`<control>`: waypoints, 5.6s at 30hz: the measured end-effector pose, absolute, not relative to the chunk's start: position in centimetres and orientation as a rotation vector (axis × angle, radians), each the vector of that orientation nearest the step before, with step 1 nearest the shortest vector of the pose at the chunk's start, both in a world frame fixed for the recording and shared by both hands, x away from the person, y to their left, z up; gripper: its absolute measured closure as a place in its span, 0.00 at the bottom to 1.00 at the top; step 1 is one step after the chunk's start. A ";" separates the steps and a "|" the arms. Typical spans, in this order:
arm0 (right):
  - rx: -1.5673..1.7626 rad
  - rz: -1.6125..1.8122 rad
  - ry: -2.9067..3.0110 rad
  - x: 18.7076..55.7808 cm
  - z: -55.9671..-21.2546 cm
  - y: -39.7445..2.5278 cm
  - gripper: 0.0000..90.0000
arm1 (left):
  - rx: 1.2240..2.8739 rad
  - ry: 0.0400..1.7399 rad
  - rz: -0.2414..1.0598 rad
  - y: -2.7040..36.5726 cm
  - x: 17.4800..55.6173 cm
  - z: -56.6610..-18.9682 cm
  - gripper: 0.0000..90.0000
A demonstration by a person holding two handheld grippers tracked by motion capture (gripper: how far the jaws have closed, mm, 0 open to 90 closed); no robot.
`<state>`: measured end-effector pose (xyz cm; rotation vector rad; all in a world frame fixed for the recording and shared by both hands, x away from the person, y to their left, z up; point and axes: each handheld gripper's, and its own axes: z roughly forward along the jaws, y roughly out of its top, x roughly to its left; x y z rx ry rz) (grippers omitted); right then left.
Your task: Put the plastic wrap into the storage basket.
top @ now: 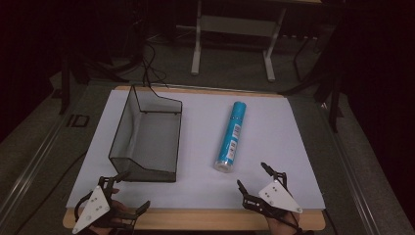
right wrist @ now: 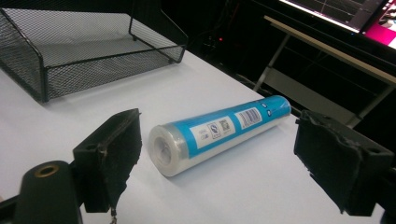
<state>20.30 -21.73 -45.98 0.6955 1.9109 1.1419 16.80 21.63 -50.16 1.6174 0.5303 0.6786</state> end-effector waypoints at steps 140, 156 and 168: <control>2.304 0.457 2.060 50.2 -50.5 -15.7 0.31 | 1.656 0.483 0.683 21.5 16.4 -50.1 0.00; 2.366 0.595 2.009 49.6 -49.2 -17.7 0.35 | 1.662 0.486 0.690 21.5 16.5 -50.2 0.00; 2.192 0.773 2.014 48.9 -44.2 -17.6 0.35 | 1.665 0.482 0.695 21.4 16.4 -50.2 0.00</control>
